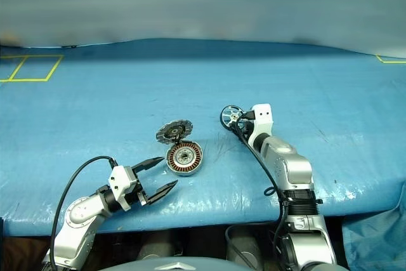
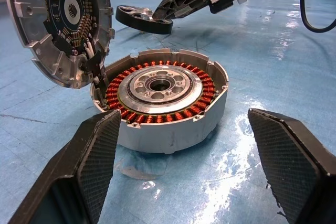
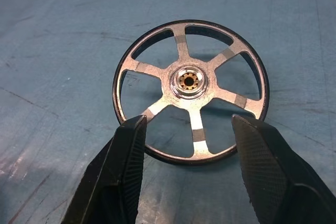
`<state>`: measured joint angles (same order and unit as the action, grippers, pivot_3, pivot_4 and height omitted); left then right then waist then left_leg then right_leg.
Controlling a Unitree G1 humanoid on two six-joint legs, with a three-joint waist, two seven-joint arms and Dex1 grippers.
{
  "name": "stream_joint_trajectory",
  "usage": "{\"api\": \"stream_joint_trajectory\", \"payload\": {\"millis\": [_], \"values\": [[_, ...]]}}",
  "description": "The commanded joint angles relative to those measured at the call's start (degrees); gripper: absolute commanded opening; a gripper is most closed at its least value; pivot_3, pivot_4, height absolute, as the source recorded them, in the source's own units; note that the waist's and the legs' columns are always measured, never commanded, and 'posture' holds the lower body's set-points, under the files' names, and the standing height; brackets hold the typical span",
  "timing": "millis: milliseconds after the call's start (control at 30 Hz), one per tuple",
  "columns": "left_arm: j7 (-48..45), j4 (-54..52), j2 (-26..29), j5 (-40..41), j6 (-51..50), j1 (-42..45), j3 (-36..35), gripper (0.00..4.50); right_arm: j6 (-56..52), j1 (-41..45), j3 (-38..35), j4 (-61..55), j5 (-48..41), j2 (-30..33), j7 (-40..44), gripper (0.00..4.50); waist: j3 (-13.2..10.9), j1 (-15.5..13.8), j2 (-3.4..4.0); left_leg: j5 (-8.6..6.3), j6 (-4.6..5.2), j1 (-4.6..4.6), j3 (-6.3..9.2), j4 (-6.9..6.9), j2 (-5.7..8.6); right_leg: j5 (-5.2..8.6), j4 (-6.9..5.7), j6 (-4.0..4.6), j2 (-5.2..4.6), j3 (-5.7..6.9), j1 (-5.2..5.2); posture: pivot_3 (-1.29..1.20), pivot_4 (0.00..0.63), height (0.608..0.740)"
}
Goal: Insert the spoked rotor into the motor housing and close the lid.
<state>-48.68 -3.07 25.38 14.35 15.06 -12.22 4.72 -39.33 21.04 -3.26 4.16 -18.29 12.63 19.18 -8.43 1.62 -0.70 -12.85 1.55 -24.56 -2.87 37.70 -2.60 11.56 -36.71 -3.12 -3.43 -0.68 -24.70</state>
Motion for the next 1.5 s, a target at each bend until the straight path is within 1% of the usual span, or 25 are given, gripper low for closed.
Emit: {"api": "stream_joint_trajectory", "payload": {"millis": [33, 133, 300, 333, 367, 633, 800, 867, 933, 1133, 1300, 1500], "values": [[0.36, -0.26, -0.26, -0.21, 1.38, 0.0, -0.14, 4.12, 0.96, 0.78, 0.76, 0.67, 1.52, 0.57, -0.07, 2.71, 0.0, 0.01, 0.0, 0.0, 0.0, 0.0, 0.0, 0.0, 0.0, 0.0, 0.0, 0.0, 0.0, 0.0, 0.0, 0.0, 0.15, 0.74], [0.49, -0.14, -0.33, -0.39, 1.46, 0.01, -0.09, 4.12, 1.45, 0.84, 1.55, 1.38, 2.33, 0.67, 0.27, 2.11, 0.0, -0.01, -0.01, 0.0, 0.0, 0.01, 0.0, 0.0, 0.0, 0.0, 0.0, 0.0, 0.0, 0.0, 0.01, 0.0, 0.15, 0.74], [0.79, 0.01, -0.33, -0.55, 1.69, -0.23, -0.09, 4.12, 1.62, 1.01, 2.61, 2.69, 3.52, 0.6, 0.63, 0.46, 0.01, 0.11, -0.01, 0.0, 0.0, 0.01, 0.0, 0.0, -0.01, 0.0, 0.0, 0.0, 0.01, 0.0, 0.01, 0.0, 0.15, 0.74], [0.84, -0.01, -0.32, -0.56, 1.71, -0.26, -0.08, 4.12, 1.63, 1.04, 2.66, 2.87, 3.68, 0.58, 0.58, 0.18, 0.01, 0.1, -0.01, 0.0, 0.0, 0.02, 0.01, 0.0, -0.01, 0.0, 0.0, 0.0, 0.01, 0.0, 0.01, 0.0, 0.15, 0.74], [0.91, -0.03, -0.32, -0.57, 1.74, -0.29, -0.1, 4.12, 1.67, 1.06, 2.73, 2.93, 3.85, 0.57, 0.6, 0.03, 0.01, 0.1, -0.01, 0.0, 0.0, 0.02, 0.01, 0.0, -0.01, 0.0, 0.0, 0.0, 0.01, 0.0, 0.01, 0.0, 0.15, 0.74], [0.59, -0.19, -0.19, -0.06, 1.53, -0.48, -0.09, 4.12, 3.19, -0.04, 1.61, 0.97, 2.86, 0.64, 2.39, 0.03, 0.01, 0.1, -0.02, 0.0, 0.0, 0.02, 0.01, 0.0, -0.01, 0.0, 0.0, 0.0, 0.0, 0.0, 0.02, 0.0, 0.15, 0.74], [-0.29, -0.29, -0.01, 0.63, 1.25, -0.72, -0.08, 4.12, 7.22, -3.8, 0.49, -5.02, 0.14, 1.93, 7.4, 0.03, 0.0, -0.16, 0.0, 0.0, 0.0, -0.02, 0.02, -0.06, 0.0, 0.01, 0.03, 0.0, 0.0, 0.01, 0.0, 0.0, 0.15, 0.74], [-1.34, -0.01, 0.05, 1.35, 1.83, -0.72, -0.12, 4.12, 14.08, -9.29, 1.39, -12.27, -0.95, 5.02, 14.75, 0.03, -0.04, -0.49, 0.07, 0.0, 0.0, -0.05, 0.01, -0.08, 0.01, 0.02, 0.05, -0.01, -0.01, 0.0, -0.03, 0.0, 0.15, 0.74], [-1.97, 0.27, 0.03, 1.71, 2.42, -0.77, -0.26, 4.12, 18.06, -13.21, 2.2, -16.96, -2.39, 7.21, 20.2, 0.03, -0.06, -0.55, 0.09, -0.01, 0.02, -0.1, 0.01, -0.12, 0.0, 0.13, 0.14, -0.19, -0.05, 0.01, -0.02, 0.0, 0.15, 0.74], [-3.06, 1.84, -0.1, 2.17, 3.76, -1.12, -0.53, 4.12, 16.77, -20.41, 6.19, -24.74, -8.07, 11.85, 30.21, 0.03, -0.07, -0.32, 0.06, -0.03, 0.04, 0.08, 0.04, -0.1, -0.03, 0.14, 0.18, -0.21, 0.0, 0.03, 0.08, 0.0, 0.15, 0.74], [-3.31, 2.74, -0.36, 2.4, 4.52, -1.05, -0.36, 4.12, 15.01, -20.26, 11.12, -25.36, -7.3, 12.92, 31.24, 0.03, -0.08, -0.35, 0.03, -0.04, 0.02, 0.07, 0.05, -0.05, -0.06, 0.13, 0.16, -0.21, -0.07, 0.03, 0.04, 0.0, 0.15, 0.74], [-3.17, 3.06, -0.47, 2.2, 4.88, -1.13, -0.51, 4.12, 15.62, -16.45, 14.75, -22.64, -5.65, 11.15, 30.19, 0.03, -0.08, -0.62, 0.03, -0.06, 0.01, -0.01, 0.09, -0.05, -0.1, 0.12, 0.29, -0.2, -0.15, 0.07, -0.02, 0.0, 0.15, 0.74]]}}
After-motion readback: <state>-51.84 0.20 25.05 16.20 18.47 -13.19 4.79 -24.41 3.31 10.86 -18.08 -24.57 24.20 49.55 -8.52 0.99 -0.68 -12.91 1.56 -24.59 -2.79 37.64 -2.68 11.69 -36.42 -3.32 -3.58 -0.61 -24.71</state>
